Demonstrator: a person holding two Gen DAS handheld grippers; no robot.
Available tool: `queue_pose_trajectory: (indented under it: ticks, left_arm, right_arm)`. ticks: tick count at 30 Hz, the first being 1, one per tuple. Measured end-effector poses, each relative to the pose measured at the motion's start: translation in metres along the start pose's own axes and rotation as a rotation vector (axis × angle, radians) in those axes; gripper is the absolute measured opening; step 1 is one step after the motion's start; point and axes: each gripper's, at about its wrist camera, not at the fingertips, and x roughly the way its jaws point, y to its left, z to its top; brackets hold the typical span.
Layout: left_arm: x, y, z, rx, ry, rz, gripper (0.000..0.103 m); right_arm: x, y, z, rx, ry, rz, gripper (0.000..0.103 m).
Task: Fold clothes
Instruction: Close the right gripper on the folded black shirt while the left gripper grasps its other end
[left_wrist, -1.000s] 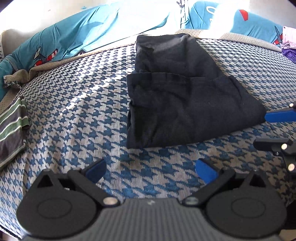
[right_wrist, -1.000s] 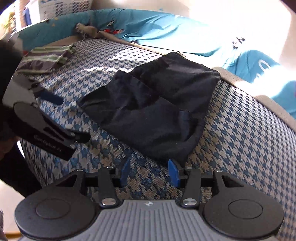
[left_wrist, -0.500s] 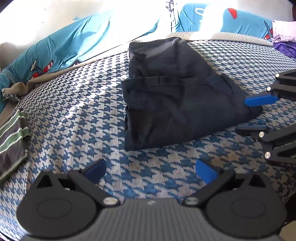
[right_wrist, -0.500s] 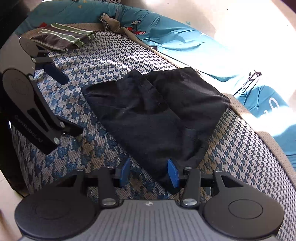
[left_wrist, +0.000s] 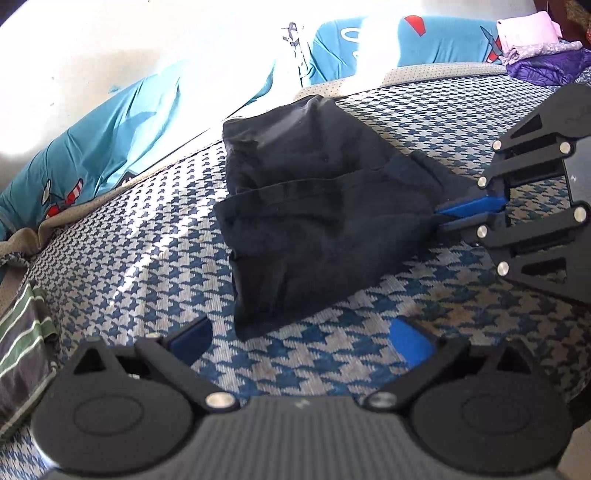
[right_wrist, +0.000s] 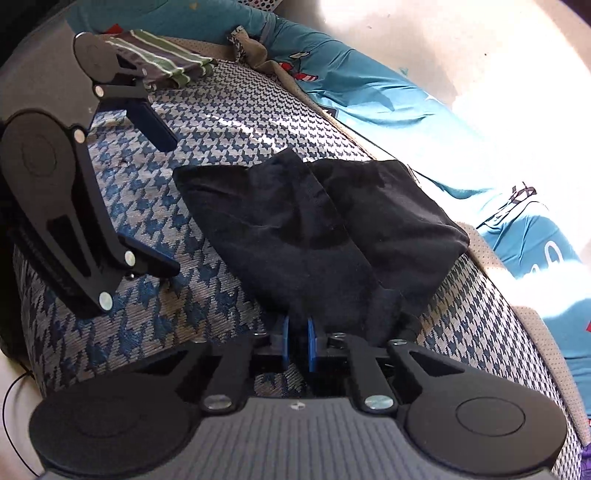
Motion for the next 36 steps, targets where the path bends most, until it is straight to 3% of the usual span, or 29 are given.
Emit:
queue_pose_trajectory:
  ticks: [6, 10, 13, 19, 20, 22, 25, 30, 32, 36]
  left_arm:
    - [0.006, -0.009, 0.01, 0.129, -0.065, 0.012, 0.101]
    - [0.018, -0.011, 0.017, 0.182, -0.066, -0.016, 0.082]
    - [0.026, -0.004, 0.023, 0.166, -0.057, -0.043, 0.076]
    - [0.035, -0.004, 0.03, 0.247, -0.088, -0.054, 0.075]
    - [0.036, -0.004, 0.031, 0.252, -0.089, -0.054, 0.07]
    - [0.041, -0.003, 0.034, 0.245, -0.081, -0.059, 0.034]
    - [0.046, -0.001, 0.037, 0.23, -0.075, -0.063, 0.02]
    - [0.043, 0.003, 0.039, 0.202, -0.087, -0.067, 0.017]
    - [0.041, 0.004, 0.039, 0.201, -0.084, -0.065, 0.017]
    - [0.039, 0.003, 0.038, 0.197, -0.083, -0.056, 0.017]
  right_arm:
    - [-0.006, -0.011, 0.005, 0.053, -0.024, 0.008, 0.006]
    - [-0.007, -0.015, 0.007, 0.07, -0.029, 0.014, 0.006]
    - [-0.01, -0.019, 0.008, 0.094, -0.038, 0.016, 0.006]
    - [-0.012, -0.031, 0.011, 0.168, -0.05, 0.028, 0.005]
    - [-0.012, -0.033, 0.012, 0.18, -0.051, 0.031, 0.005]
    - [-0.012, -0.036, 0.013, 0.199, -0.054, 0.034, 0.005]
    - [-0.012, -0.038, 0.013, 0.208, -0.057, 0.035, 0.005]
    - [-0.013, -0.032, 0.009, 0.154, -0.058, 0.037, 0.007]
    - [-0.014, -0.027, 0.007, 0.103, -0.058, 0.027, 0.02]
    - [-0.01, -0.018, 0.002, 0.032, -0.034, 0.011, 0.031]
